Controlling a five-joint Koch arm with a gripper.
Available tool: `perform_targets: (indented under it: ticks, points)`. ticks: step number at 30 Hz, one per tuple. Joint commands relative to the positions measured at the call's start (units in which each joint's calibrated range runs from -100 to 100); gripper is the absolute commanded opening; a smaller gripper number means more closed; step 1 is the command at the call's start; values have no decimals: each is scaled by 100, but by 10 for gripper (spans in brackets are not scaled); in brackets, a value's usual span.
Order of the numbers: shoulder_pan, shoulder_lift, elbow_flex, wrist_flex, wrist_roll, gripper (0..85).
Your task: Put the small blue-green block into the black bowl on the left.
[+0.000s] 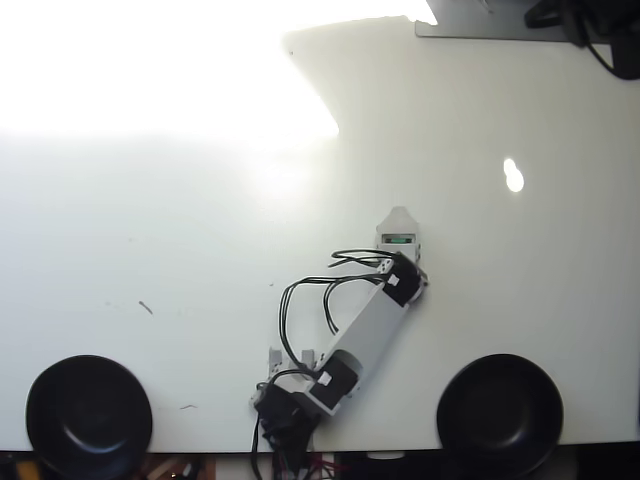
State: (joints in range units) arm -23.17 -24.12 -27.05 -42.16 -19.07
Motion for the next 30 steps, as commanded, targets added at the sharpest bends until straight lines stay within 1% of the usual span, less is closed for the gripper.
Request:
perform_targets:
  ticks: [1,3,5,7,11,12,17,21,30]
  points:
    - [88,103,395,183,10,398]
    - [117,157,395,224,15,372]
    - [127,178,367,297,29,281]
    - [132,221,349,402,34,230]
    - [151,210,229,661,34,54]
    - [161,178,229,653,34,35]
    - [376,-550,229,394,195,35]
    - [723,-1718,-30,21,376,35]
    - [1949,-3946,-437,-603,845,35]
